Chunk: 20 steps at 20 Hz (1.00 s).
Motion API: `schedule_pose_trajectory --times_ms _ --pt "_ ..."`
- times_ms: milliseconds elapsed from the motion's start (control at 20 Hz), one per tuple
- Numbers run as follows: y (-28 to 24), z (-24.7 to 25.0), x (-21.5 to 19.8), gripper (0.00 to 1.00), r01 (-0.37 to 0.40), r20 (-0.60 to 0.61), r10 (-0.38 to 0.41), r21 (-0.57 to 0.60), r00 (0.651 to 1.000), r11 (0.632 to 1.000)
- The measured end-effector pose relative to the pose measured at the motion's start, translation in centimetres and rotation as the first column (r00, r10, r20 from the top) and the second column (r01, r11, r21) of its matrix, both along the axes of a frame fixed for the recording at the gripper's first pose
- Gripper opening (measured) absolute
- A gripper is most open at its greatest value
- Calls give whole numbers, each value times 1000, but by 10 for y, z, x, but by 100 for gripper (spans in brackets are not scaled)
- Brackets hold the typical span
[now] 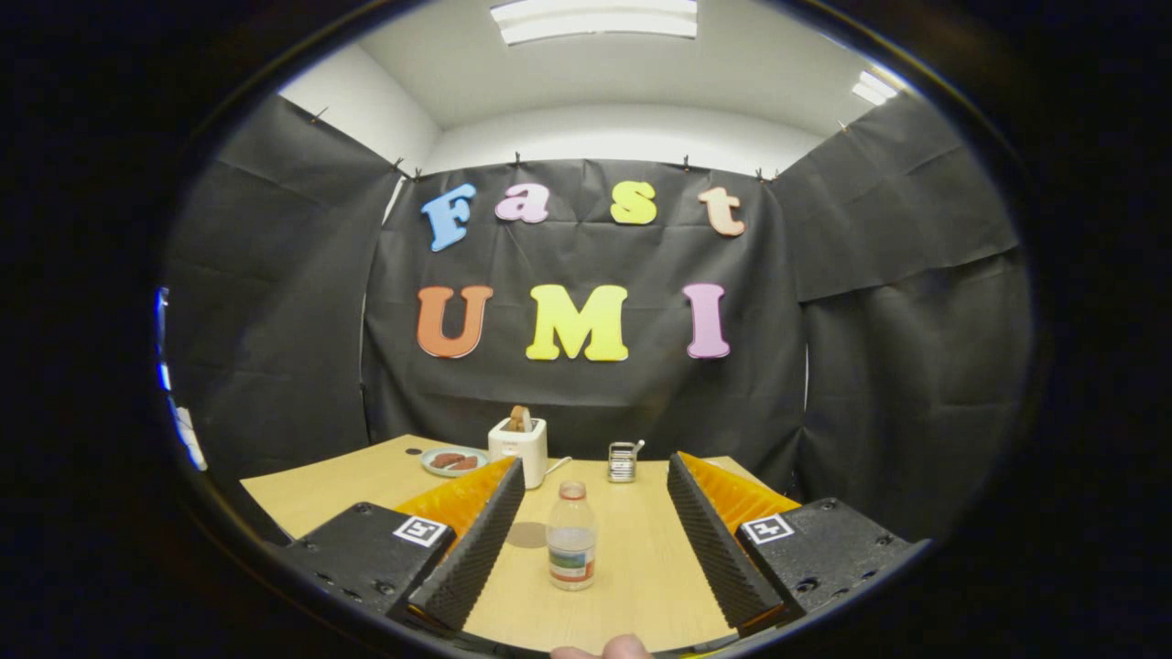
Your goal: Take the bottle from table, then pour the juice into the cup, finally place the bottle on the coaster
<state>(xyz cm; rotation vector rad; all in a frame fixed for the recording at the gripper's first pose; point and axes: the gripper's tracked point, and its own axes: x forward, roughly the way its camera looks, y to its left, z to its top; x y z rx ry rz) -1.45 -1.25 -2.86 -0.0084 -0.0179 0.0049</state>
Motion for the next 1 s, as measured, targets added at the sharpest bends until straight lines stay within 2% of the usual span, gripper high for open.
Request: schedule_pose_trajectory --times_ms 250,500,650,1000 --pt "-5 -33 1 100 10 -14 -10 -17 1000 1000" --pt "8 -84 10 100 -25 -73 23 -23 997 999" --pt "20 -118 27 100 -44 -117 43 -9 992 999" --pt "29 -180 84 100 -35 -218 38 17 975 999"
